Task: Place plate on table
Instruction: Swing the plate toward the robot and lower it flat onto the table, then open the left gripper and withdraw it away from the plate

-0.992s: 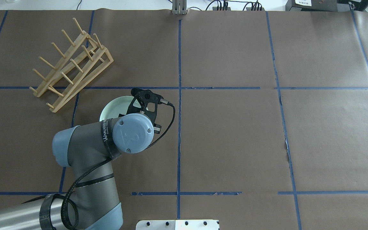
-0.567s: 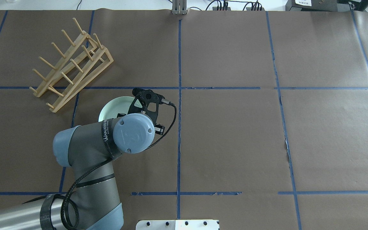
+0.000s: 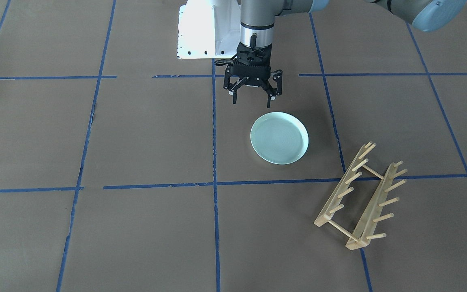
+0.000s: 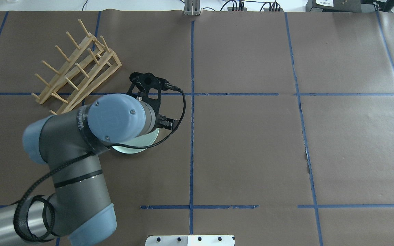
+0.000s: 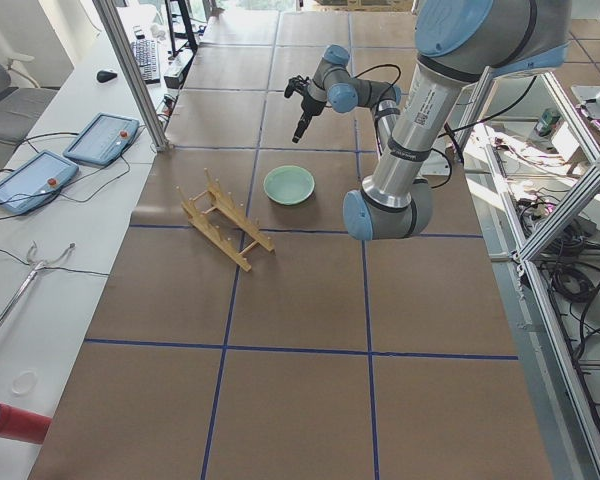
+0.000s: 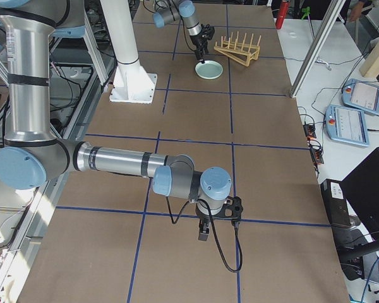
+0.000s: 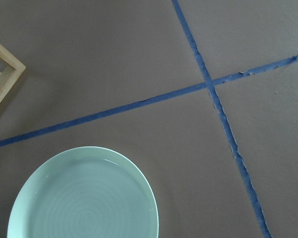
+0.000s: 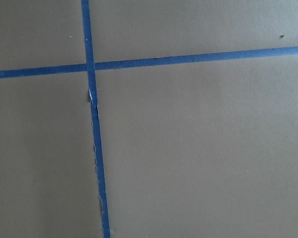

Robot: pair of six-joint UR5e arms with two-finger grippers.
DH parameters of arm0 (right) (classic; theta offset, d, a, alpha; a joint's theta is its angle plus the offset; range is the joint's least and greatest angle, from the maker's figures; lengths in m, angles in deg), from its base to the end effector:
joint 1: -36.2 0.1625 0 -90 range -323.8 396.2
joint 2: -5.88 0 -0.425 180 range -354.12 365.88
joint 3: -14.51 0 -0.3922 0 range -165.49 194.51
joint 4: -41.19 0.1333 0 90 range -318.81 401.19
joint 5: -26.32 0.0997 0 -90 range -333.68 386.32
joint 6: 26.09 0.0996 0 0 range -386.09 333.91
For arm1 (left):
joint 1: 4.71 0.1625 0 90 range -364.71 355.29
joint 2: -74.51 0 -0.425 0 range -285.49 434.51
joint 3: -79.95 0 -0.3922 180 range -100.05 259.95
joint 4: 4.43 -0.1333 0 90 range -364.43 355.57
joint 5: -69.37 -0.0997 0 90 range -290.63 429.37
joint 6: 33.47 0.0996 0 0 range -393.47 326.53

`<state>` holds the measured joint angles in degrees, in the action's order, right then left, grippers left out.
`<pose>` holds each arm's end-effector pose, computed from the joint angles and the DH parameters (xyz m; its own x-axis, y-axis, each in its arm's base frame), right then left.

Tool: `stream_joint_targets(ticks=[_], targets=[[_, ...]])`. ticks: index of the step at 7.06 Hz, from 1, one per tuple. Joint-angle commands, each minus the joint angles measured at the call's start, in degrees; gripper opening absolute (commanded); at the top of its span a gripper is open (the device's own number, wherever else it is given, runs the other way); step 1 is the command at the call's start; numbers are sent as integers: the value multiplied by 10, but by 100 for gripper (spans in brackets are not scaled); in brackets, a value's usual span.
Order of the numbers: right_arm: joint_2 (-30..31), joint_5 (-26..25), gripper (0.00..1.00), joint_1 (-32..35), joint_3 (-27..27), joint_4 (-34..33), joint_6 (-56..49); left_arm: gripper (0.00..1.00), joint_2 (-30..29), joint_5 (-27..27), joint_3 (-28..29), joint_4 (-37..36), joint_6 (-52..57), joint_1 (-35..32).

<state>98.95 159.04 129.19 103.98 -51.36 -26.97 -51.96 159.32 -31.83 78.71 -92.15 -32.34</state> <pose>0.0896 -0.4559 0.6950 0.7306 0.0956 0.6761 -0.0406 0.9945 -0.0968 0.4689 -0.3960 0.1550 0.7137 0.2132 -0.6673 0.1093 0.9070 0.4067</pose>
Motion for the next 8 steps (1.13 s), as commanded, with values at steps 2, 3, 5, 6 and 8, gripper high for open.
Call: stream_joint_targets(ticks=[2,3,5,6,8], targets=[[0,0,100,0,0,0,0,100,10,204,-8,-4,107,-207],[0,0,100,0,0,0,0,100,49,267,-5,-3,199,-260],[0,0,100,0,0,0,0,100,112,331,12,0,312,-371],[0,0,100,0,0,0,0,100,158,335,16,-3,367,-422],[0,0,100,0,0,0,0,100,251,457,80,3,442,-504]])
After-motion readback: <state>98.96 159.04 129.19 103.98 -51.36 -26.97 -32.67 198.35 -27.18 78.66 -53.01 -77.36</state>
